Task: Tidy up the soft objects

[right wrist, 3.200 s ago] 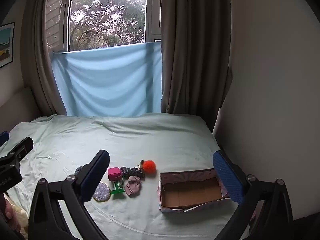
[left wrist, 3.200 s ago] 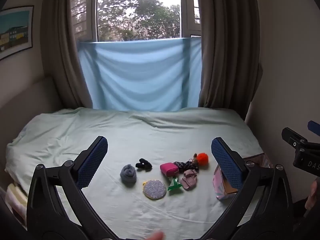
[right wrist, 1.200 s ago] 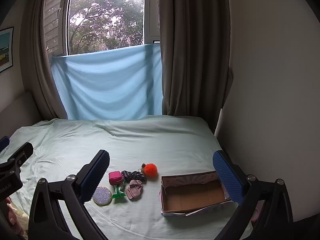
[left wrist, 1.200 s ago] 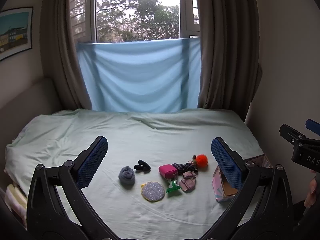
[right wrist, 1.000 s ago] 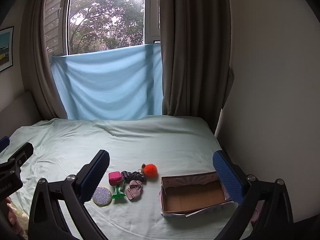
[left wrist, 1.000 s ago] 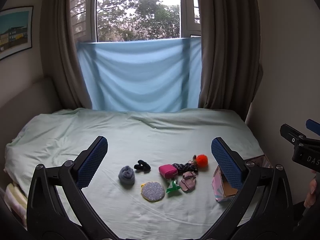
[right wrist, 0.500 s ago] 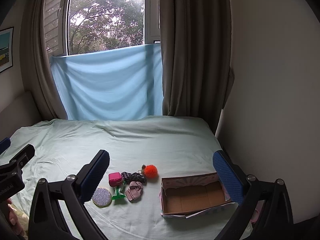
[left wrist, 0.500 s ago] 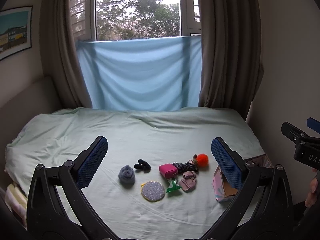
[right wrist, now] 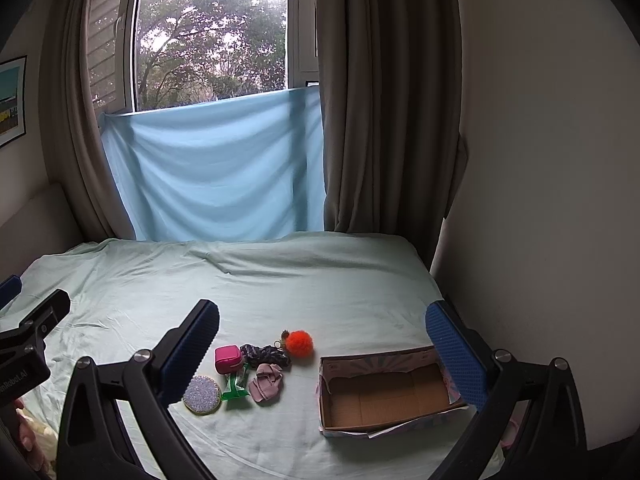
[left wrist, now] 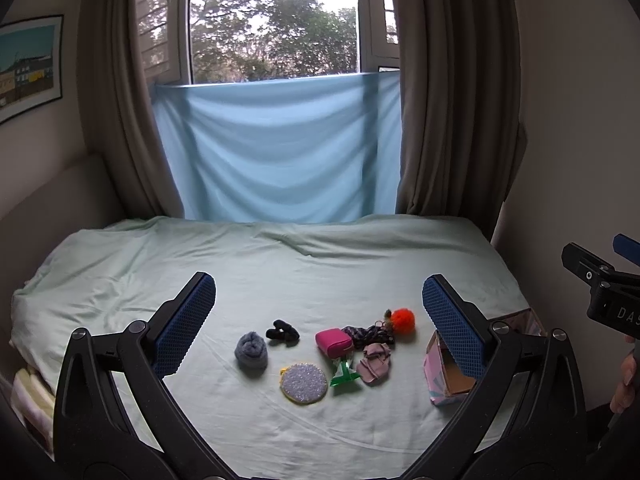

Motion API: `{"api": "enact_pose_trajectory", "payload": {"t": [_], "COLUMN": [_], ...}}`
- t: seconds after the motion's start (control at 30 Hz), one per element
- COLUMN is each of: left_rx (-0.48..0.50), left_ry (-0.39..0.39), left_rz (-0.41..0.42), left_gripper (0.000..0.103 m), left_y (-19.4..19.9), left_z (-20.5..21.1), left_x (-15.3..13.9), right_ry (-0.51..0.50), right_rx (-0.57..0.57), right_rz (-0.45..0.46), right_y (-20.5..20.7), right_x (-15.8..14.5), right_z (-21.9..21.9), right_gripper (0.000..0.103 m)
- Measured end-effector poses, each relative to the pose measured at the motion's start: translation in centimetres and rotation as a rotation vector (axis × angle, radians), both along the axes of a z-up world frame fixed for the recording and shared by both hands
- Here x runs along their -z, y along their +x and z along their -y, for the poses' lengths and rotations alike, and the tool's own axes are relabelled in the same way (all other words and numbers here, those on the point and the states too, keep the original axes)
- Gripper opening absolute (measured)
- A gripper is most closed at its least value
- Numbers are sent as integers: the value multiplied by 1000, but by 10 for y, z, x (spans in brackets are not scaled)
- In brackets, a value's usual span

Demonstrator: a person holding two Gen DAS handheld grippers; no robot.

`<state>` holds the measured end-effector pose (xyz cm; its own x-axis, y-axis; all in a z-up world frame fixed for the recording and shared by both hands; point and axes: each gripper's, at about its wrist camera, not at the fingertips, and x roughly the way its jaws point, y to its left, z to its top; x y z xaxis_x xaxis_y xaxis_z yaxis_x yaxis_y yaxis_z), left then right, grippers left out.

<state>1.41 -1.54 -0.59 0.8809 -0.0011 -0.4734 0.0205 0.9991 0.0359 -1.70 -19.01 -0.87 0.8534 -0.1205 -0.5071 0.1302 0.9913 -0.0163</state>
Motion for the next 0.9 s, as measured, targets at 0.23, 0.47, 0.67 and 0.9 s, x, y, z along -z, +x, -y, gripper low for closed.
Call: {"api": "enact_pose_trajectory", "payload": {"t": [0.23,0.47,0.67,0.9], "left_rx": [-24,-93,-108,-76], "left_ry": [1,29,59,69], "left_rz": [-2,3,-31,-115], "left_gripper": [103,103,103,103], "left_y": [-2,-3,8,50], "left_z": [2,1,-18,-70], "left_x": [-5,6,32,88], "right_ry": [1,19,15,17], "right_rx": [-23,-79,-91,-67], "right_rz": [3,6,-2,-57], "right_y": [3,11,21,39], "right_x": [-3,10,37,86], "right_z": [5,5,-11,-58], "right_gripper": [103,103,103,103]}}
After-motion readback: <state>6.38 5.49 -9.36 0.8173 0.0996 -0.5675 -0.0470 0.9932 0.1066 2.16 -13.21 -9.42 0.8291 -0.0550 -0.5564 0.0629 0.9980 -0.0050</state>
